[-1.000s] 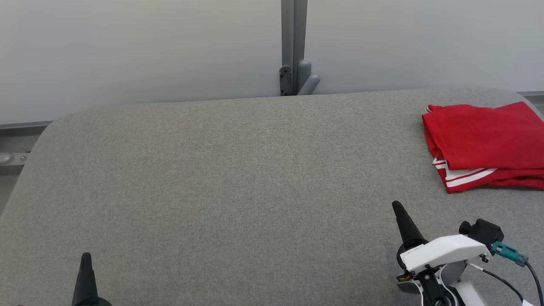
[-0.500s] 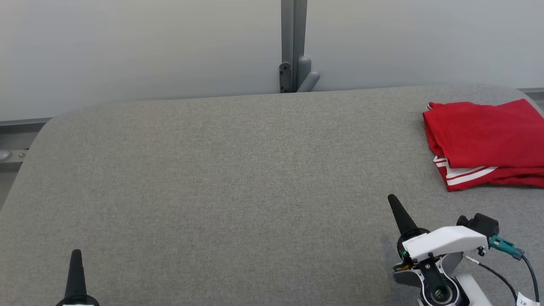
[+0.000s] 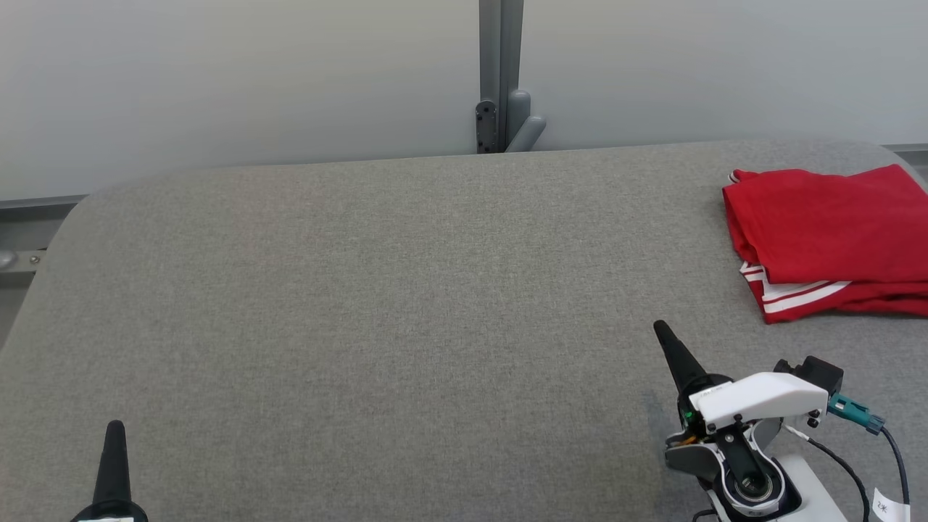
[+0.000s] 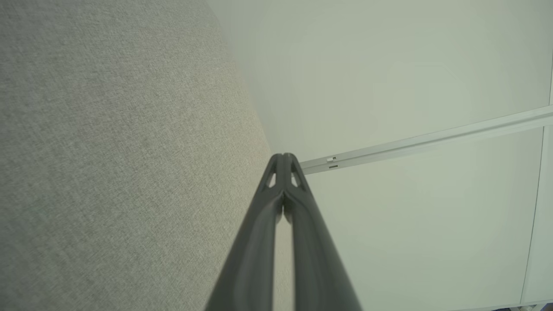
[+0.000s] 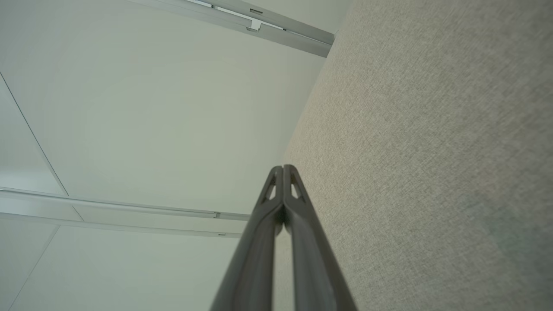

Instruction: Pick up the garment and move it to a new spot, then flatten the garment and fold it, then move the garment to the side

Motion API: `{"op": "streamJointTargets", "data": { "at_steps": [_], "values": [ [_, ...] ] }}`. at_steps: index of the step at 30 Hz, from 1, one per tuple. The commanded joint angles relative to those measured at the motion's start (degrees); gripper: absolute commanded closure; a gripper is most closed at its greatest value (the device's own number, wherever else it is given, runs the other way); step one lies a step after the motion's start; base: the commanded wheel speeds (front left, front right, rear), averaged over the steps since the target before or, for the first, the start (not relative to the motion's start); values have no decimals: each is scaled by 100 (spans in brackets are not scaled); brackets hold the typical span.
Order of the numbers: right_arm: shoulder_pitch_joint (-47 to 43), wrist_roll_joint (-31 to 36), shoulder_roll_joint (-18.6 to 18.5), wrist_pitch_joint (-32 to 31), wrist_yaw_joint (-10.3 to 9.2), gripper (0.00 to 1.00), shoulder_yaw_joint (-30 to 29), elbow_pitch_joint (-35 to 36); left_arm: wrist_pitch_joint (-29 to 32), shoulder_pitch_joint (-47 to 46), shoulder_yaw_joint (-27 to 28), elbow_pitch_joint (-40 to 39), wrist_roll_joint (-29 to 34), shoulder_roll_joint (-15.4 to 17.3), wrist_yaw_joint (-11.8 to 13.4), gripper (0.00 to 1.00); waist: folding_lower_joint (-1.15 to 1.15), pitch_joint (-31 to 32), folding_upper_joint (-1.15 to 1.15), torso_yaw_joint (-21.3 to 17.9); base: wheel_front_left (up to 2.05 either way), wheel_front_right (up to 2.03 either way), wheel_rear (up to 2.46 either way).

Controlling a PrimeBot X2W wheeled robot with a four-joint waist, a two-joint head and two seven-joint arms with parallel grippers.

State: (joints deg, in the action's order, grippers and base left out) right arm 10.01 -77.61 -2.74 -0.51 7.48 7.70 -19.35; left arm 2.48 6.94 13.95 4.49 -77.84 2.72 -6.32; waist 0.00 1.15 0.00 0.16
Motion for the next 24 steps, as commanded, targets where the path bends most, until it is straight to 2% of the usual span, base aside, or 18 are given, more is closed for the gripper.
{"op": "streamJointTargets", "data": {
  "at_steps": [1, 24],
  "values": [
    [142, -179, -19, -49, 3, 100, 9, -10, 53, -128, 58, -46, -154, 24, -36, 100, 0, -8, 0, 0, 0, 0, 0],
    [413, -1250, -23, -269, 2, 100, 58, -216, 303, -204, 316, -77, -1175, 26, -100, 100, 0, -102, 0, -5, 0, 0, 0]
  ]
}}
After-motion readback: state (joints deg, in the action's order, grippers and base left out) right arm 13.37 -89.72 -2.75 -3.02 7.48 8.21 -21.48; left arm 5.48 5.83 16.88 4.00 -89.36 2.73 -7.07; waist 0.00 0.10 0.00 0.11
